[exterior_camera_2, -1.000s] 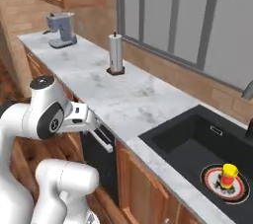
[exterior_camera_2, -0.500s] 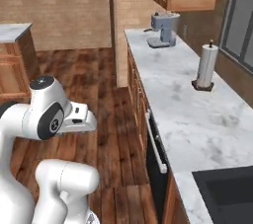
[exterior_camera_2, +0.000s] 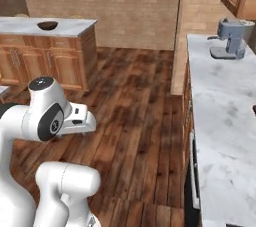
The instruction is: Pick the cup and bowl and place them in the sink. Then turn on the water.
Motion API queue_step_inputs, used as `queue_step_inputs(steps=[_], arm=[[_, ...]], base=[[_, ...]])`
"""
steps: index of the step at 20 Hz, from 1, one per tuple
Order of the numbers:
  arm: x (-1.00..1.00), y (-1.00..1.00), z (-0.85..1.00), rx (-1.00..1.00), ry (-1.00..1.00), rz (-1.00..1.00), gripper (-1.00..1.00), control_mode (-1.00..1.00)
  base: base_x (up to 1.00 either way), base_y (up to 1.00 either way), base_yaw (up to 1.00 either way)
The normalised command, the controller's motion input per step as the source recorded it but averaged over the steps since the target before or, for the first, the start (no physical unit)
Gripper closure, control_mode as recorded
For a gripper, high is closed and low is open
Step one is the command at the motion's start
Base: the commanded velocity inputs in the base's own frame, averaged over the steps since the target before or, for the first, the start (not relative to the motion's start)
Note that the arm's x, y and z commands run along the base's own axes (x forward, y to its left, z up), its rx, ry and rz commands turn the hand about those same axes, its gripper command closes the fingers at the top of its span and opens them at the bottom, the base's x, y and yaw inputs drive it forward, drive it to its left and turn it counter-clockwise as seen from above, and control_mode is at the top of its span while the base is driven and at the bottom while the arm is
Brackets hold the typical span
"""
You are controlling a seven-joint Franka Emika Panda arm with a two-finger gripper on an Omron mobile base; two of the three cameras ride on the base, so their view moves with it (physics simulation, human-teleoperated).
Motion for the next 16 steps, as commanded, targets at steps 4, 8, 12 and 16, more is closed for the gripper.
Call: queue_step_inputs(steps=[4,8,12,16], arm=[[0.0,0.0,0.0,0.0,0.0,0.0,-1.0,1.0],[0.0,0.0,0.0,0.0,0.0,0.0,-1.0,1.0],[0.0,0.0,0.0,0.0,0.0,0.0,-1.0,1.0],[0.0,0.0,0.0,0.0,0.0,0.0,-1.0,1.0]], base=[[0.52,0.23,0.33],[0.54,0.23,0.32],[0.61,0.2,0.28],[0.65,0.18,0.26]])
